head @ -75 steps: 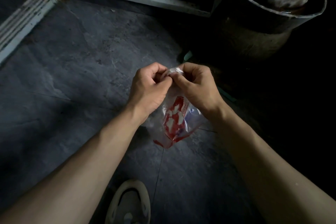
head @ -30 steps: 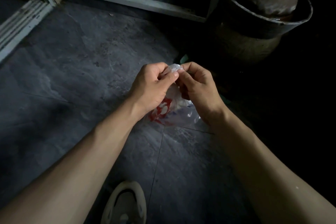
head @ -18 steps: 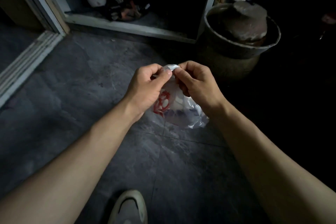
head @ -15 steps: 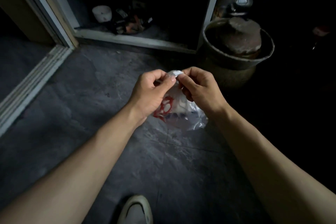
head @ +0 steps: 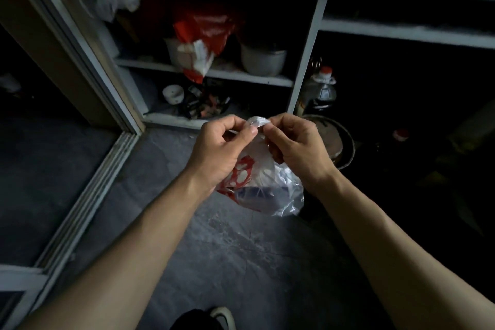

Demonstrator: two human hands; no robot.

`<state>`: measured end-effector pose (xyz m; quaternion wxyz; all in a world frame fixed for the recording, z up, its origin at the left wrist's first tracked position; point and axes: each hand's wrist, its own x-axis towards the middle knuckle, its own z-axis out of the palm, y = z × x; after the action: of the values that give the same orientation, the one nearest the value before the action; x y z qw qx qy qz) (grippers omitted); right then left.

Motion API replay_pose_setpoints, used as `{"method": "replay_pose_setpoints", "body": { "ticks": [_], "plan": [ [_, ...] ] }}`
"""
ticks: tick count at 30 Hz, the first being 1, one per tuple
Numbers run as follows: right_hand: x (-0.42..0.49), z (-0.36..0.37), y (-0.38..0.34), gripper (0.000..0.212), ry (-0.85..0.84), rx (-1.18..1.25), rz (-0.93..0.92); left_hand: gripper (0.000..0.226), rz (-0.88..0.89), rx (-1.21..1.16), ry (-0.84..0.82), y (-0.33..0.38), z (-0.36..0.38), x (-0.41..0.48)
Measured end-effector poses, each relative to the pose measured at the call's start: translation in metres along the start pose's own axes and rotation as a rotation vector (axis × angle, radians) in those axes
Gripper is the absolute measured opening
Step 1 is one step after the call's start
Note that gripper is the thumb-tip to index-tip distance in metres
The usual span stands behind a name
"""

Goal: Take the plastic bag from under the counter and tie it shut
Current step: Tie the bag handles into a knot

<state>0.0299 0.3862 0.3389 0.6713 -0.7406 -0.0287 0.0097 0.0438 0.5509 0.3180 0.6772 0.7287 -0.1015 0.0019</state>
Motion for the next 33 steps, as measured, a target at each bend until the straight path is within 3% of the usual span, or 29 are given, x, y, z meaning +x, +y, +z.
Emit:
{"method": "replay_pose_setpoints", "body": {
  "ticks": [8,15,23,33],
  "plan": [
    [0.003,-0.021,-0.215,0.017,-0.027,-0.039,-0.074,0.015,0.026,0.063,-0.006,0.229,-0.023,0.021],
    [-0.036,-0.039,-0.339,0.014,-0.005,-0.111,-0.14,0.022,0.043,0.106,0.044,0.366,-0.017,-0.008],
    [-0.093,-0.054,-0.428,0.013,-0.008,-0.065,-0.164,0.021,0.068,0.165,0.1,0.466,-0.005,-0.06],
    [-0.147,-0.046,-0.498,0.014,-0.039,-0.1,-0.217,0.024,0.022,0.111,0.18,0.536,-0.006,-0.119]
  ]
}}
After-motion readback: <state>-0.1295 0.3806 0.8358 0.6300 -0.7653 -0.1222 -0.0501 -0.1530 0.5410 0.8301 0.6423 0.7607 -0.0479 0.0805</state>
